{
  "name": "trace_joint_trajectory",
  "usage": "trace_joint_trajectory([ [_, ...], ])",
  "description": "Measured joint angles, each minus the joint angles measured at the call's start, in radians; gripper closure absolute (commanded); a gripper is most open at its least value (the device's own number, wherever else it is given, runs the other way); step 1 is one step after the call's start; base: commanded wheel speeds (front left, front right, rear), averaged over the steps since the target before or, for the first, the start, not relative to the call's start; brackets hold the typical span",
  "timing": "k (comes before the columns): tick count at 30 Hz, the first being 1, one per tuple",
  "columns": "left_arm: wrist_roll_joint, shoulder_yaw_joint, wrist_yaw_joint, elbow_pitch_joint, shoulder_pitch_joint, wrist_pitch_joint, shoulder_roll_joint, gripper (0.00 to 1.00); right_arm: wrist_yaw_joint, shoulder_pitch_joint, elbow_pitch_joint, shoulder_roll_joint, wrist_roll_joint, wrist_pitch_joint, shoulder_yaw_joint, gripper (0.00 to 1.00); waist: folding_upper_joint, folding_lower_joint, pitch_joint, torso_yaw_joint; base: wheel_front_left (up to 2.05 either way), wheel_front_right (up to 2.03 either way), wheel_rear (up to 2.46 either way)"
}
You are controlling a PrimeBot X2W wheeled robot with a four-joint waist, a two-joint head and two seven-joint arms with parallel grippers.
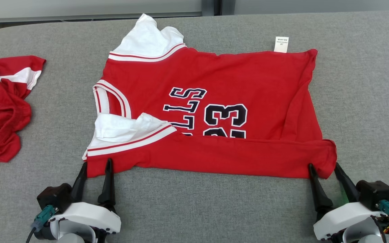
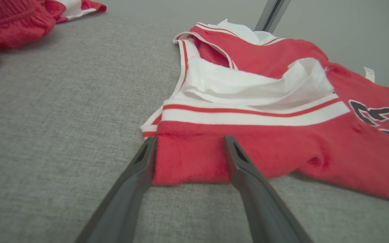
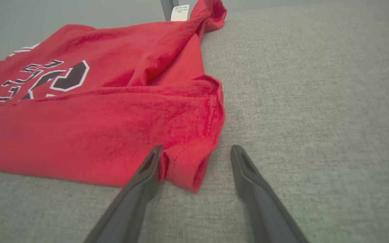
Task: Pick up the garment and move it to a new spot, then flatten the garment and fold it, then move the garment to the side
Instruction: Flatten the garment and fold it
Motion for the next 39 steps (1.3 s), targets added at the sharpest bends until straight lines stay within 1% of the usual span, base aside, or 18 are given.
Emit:
trace_joint_trajectory([
  [4, -0.033, -0.001, -0.014, 0.042, -0.03, -0.004, -0.001, 0.0, 0.0, -0.03, 0.036, -0.001, 0.009, 0.002, 0.012, 0.0, 0.0, 0.0, 0.009, 0.007, 0.0, 0.0, 0.0],
  [5, -0.041, -0.002, -0.02, 0.052, -0.037, -0.004, -0.001, 0.0, 0.0, -0.036, 0.043, -0.001, 0.012, 0.005, 0.016, 0.52, 0.0, 0.0, 0.011, 0.008, 0.0, 0.0, 0.0],
  [6, -0.043, -0.004, -0.021, 0.06, -0.045, -0.004, -0.001, 0.21, 0.0, -0.04, 0.048, -0.001, 0.014, 0.005, 0.018, 0.78, 0.0, 0.0, 0.012, 0.008, 0.0, 0.0, 0.0],
  [7, -0.043, -0.009, -0.022, 0.067, -0.049, -0.003, 0.0, 0.21, 0.0, -0.043, 0.051, 0.0, 0.016, 0.007, 0.021, 0.78, 0.0, 0.0, 0.012, 0.008, 0.0, 0.0, 0.0],
  [8, -0.041, -0.013, -0.022, 0.072, -0.054, -0.002, 0.003, 0.95, 0.0, -0.046, 0.051, 0.001, 0.025, 0.007, 0.025, 1.0, 0.0, 0.0, 0.013, 0.008, 0.0, 0.0, 0.0],
  [9, -0.039, -0.016, -0.022, 0.077, -0.058, -0.002, 0.006, 1.0, 0.0, -0.051, 0.052, 0.0, 0.029, 0.007, 0.027, 1.0, 0.0, 0.0, 0.013, 0.008, 0.0, 0.0, 0.0],
  [15, -0.03, -0.018, -0.021, 0.072, -0.063, 0.0, 0.021, 1.0, 0.0, -0.053, 0.03, -0.002, 0.046, 0.014, 0.034, 1.0, 0.0, 0.0, 0.011, 0.006, 0.0, 0.0, 0.0],
  [18, -0.029, -0.021, -0.021, 0.046, -0.056, 0.001, 0.023, 1.0, 0.0, -0.042, 0.004, -0.014, 0.056, 0.023, 0.026, 1.0, 0.0, 0.0001, 0.003, 0.007, 0.0, 0.0, 0.0],
  [23, -0.032, -0.019, -0.021, -0.029, 0.001, 0.014, 0.039, 1.0, 0.0, -0.012, -0.048, -0.036, 0.066, 0.053, 0.018, 1.0, 0.0, 0.0, -0.018, 0.003, 0.0, 0.0, 0.0],
  [27, -0.043, -0.021, -0.01, -0.107, 0.08, 0.062, 0.045, 1.0, 0.0, 0.046, -0.079, -0.044, 0.076, 0.076, -0.004, 1.0, 0.0, 0.0001, -0.052, 0.006, 0.0, 0.0, 0.0],
  [31, -0.057, -0.027, 0.004, -0.193, 0.176, 0.125, 0.049, 1.0, 0.001, 0.138, -0.107, -0.048, 0.084, 0.092, -0.046, 1.0, 0.0, 0.0, -0.088, 0.017, 0.0, 0.0, 0.0],
  [34, -0.073, -0.03, 0.019, -0.239, 0.246, 0.169, 0.044, 1.0, 0.001, 0.204, -0.12, -0.043, 0.089, 0.112, -0.07, 1.0, 0.0, 0.0001, -0.113, 0.026, 0.0, 0.0, 0.0],
  [37, -0.084, -0.036, 0.027, -0.269, 0.28, 0.205, 0.044, 1.0, 0.001, 0.245, -0.125, -0.042, 0.09, 0.119, -0.083, 1.0, 0.0, 0.0, -0.124, 0.036, 0.0, 0.0, 0.0],
  [38, -0.085, -0.042, 0.029, -0.272, 0.282, 0.222, 0.044, 0.91, 0.001, 0.245, -0.123, -0.042, 0.09, 0.122, -0.084, 0.63, 0.0, 0.0, -0.125, 0.037, 0.0, 0.0, 0.0],
  [39, -0.086, -0.049, 0.029, -0.274, 0.283, 0.235, 0.045, 0.31, 0.001, 0.244, -0.124, -0.041, 0.091, 0.115, -0.084, 0.1, 0.0, 0.0, -0.124, 0.037, 0.0, 0.0, 0.0],
])
